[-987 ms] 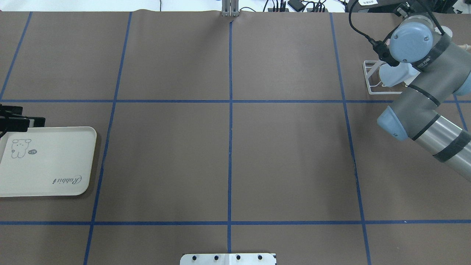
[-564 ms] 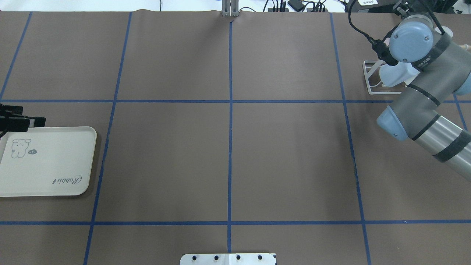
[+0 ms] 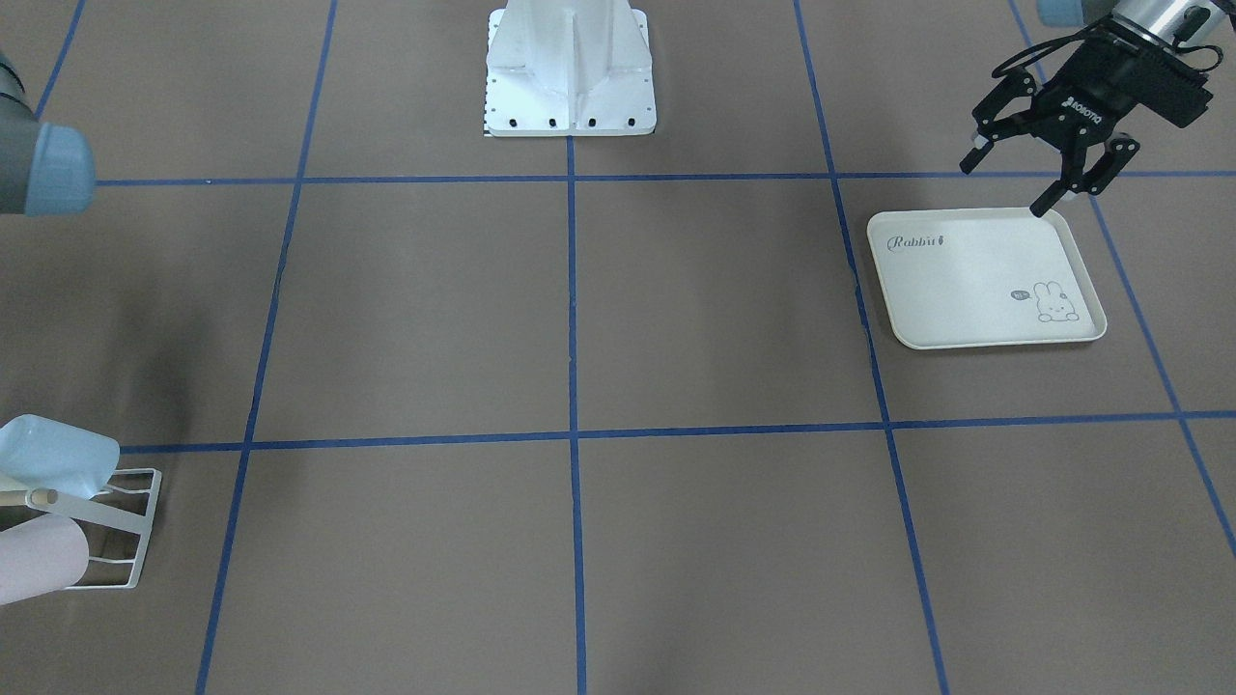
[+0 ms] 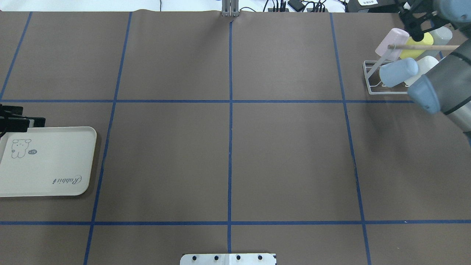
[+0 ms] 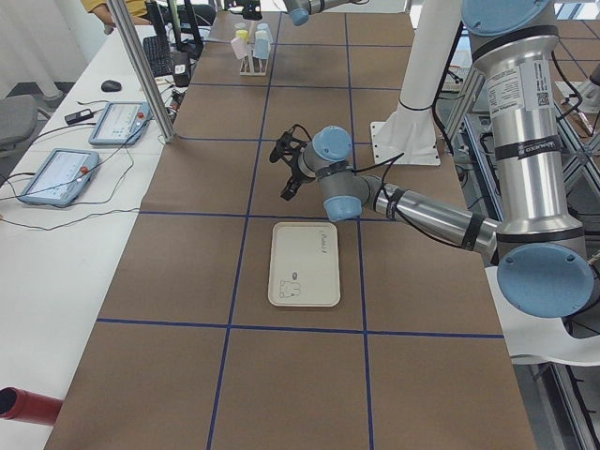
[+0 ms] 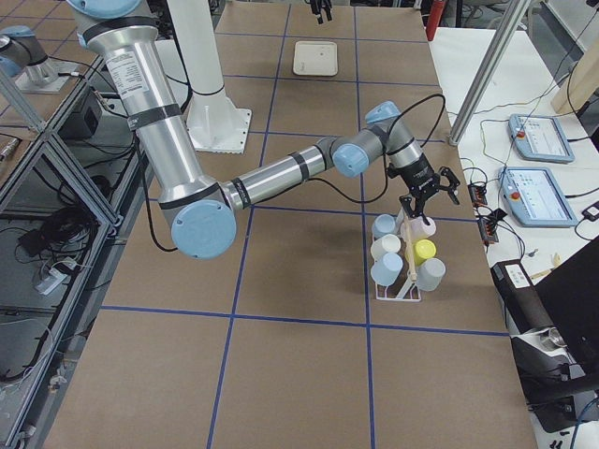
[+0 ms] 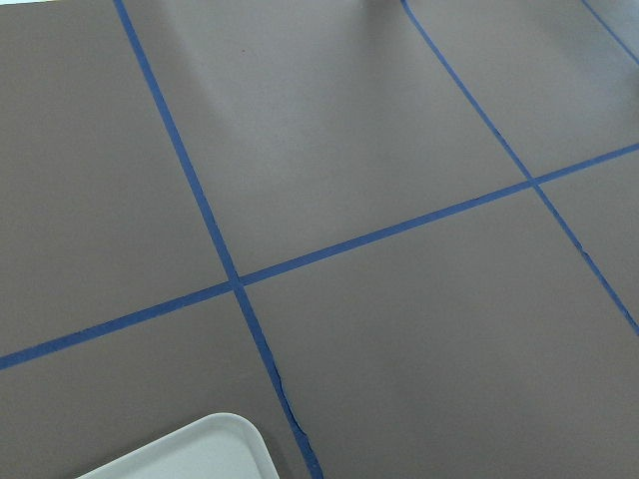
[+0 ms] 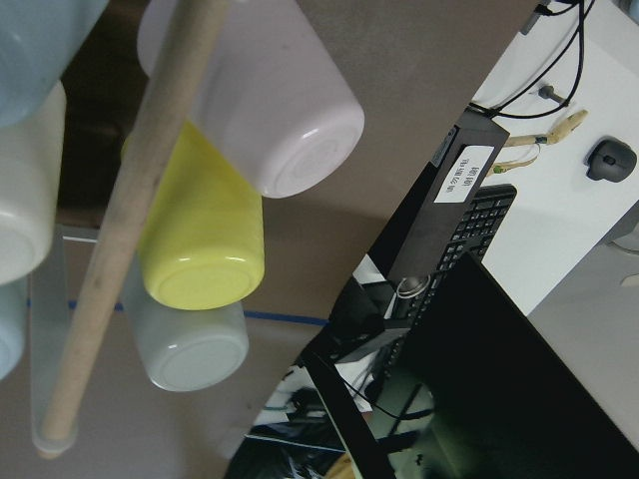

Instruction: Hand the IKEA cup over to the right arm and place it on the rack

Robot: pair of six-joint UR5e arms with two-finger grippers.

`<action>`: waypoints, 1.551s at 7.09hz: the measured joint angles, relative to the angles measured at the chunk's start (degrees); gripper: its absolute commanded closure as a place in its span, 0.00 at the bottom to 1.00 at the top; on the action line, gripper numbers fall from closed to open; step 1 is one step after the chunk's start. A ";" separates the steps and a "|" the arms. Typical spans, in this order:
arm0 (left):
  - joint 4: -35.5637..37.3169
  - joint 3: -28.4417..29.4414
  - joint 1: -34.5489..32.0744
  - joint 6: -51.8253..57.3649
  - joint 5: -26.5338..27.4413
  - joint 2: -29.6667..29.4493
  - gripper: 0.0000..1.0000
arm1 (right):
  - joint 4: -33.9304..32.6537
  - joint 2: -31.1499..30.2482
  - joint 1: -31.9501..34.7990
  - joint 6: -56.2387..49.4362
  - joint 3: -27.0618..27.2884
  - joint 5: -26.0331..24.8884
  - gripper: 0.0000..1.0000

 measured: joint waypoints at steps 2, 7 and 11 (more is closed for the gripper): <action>0.00 -0.02 -0.05 0.08 0.00 0.16 0.00 | 0.20 -6.05 7.67 15.62 2.95 14.84 0.01; 0.37 0.18 -0.41 1.10 0.08 0.93 0.00 | 0.51 -26.55 14.53 52.36 11.36 22.81 0.00; 1.57 6.45 -10.51 23.12 0.22 6.59 0.00 | -8.84 -31.63 14.67 62.62 11.30 26.36 0.00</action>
